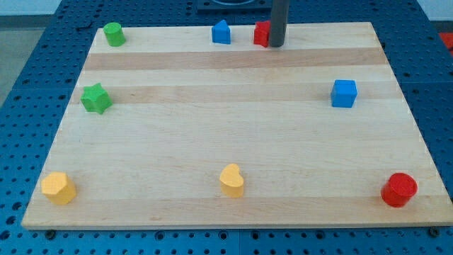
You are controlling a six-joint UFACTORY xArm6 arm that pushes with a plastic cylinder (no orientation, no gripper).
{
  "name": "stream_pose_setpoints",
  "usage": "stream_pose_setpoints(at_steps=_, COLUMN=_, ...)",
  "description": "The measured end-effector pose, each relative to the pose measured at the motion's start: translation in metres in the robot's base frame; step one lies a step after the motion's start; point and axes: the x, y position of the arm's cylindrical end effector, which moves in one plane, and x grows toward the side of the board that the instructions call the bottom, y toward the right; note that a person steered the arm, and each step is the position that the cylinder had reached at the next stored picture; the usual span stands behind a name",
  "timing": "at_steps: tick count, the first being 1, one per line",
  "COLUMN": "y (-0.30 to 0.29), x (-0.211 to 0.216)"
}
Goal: Push red star closer to the blue triangle
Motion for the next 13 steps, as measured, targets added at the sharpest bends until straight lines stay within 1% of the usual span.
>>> stream_pose_setpoints(at_steps=3, y=-0.015, x=-0.012)
stream_pose_setpoints(at_steps=4, y=0.008, x=-0.012)
stream_pose_setpoints(at_steps=5, y=0.042, x=-0.012)
stream_pose_setpoints(at_steps=6, y=0.042, x=-0.018)
stream_pose_setpoints(at_steps=8, y=0.022, x=-0.056)
stream_pose_setpoints(at_steps=9, y=0.011, x=-0.056)
stream_pose_setpoints(at_steps=11, y=0.009, x=-0.056)
stream_pose_setpoints(at_steps=13, y=0.002, x=-0.043)
